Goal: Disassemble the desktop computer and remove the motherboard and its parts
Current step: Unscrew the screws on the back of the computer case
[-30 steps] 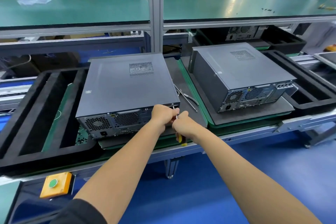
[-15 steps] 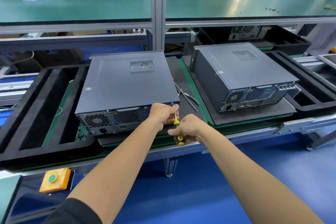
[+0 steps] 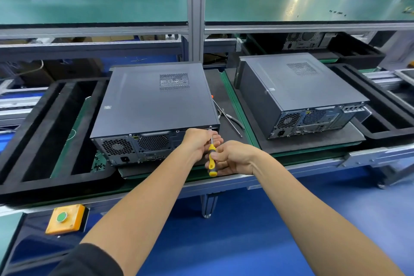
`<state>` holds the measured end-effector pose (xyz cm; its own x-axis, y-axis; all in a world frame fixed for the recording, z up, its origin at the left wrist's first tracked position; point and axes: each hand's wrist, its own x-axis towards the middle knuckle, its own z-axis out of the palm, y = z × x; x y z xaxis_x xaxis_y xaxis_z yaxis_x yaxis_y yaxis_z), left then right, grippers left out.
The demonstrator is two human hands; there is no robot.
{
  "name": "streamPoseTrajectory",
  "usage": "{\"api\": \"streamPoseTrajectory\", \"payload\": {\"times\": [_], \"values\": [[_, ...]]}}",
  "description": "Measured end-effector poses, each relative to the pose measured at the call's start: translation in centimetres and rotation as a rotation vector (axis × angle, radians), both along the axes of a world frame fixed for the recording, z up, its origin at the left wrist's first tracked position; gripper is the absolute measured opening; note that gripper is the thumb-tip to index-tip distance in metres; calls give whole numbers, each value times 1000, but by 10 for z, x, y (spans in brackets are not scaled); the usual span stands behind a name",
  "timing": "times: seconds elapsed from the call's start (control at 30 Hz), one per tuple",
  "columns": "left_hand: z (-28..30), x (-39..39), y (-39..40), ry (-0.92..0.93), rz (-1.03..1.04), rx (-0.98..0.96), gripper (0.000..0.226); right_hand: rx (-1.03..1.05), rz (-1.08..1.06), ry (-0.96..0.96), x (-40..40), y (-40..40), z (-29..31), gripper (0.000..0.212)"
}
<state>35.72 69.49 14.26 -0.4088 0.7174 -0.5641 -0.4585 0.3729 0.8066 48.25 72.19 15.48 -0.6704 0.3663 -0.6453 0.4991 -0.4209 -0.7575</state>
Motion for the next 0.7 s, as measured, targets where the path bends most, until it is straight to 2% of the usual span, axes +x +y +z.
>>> {"api": "streamPoseTrajectory", "payload": {"times": [0.1, 0.17, 0.23, 0.4, 0.47, 0.57, 0.63, 0.7], "values": [[2, -5, -1, -13, 10, 11, 13, 68, -27, -63, -7, -1, -1, 8], [4, -7, -1, 25, 4, -14, 8, 123, -24, -86, -10, -2, -3, 17], [5, -8, 0, 42, 15, -38, 13, 187, 21, -103, -12, -3, -4, 21], [5, -2, 4, 22, 105, -19, 9, 254, 6, -147, -10, -4, -9, 30], [6, 1, 6, 18, 125, -13, 5, 179, -1, -101, -6, -3, -8, 31], [5, 5, 8, -1, 138, -3, 6, -19, 29, 34, 1, -2, 0, 20], [4, 7, 9, -26, 149, -3, 10, -119, 44, 109, 6, 1, 6, 24], [4, 8, 9, -42, 159, -6, 12, -130, 35, 130, 9, 4, 7, 30]]}}
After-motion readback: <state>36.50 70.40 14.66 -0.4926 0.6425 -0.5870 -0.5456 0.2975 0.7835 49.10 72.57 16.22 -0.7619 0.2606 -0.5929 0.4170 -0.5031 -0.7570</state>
